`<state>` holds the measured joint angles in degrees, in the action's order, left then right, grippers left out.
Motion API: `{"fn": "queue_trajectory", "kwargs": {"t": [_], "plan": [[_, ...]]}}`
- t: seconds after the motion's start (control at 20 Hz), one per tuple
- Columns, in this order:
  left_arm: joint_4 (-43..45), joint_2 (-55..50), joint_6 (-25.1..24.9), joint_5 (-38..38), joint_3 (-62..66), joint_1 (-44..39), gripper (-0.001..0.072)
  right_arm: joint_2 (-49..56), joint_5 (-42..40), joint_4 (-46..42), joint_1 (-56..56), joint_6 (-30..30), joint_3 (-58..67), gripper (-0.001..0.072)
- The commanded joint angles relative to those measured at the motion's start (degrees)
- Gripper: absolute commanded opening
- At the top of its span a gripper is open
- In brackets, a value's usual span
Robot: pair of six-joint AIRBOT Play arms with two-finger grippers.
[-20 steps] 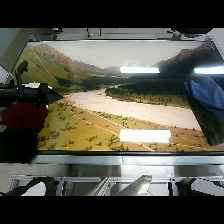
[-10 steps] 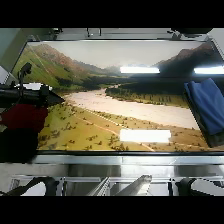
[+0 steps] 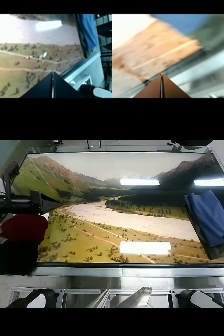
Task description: Fold the shirts.
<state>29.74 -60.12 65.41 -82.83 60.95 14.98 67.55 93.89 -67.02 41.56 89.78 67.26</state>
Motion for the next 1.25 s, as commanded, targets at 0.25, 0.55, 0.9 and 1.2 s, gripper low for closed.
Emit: {"fn": "queue_trajectory", "kwargs": {"t": [0.25,0.55,0.9,1.2], "plan": [[3.7,20.4,5.6,-2.7,-13.7,0.0,0.0001,-26.2,-15.5,12.3,-29.2,-6.3,-23.3,0.0014],[3.5,30.6,6.3,-2.7,-26.9,0.0,0.0001,-31.7,-23.2,14.1,-42.7,-2.8,-39.7,0.0014],[3.3,35.3,7.0,-2.6,-27.7,0.0,0.0001,-31.6,-22.5,17.8,-42.7,-2.8,-39.7,0.0015],[3.3,35.3,7.1,-2.6,-27.7,0.0,0.0002,-31.6,-22.5,17.8,-42.7,-2.8,-39.7,0.0015]]}}
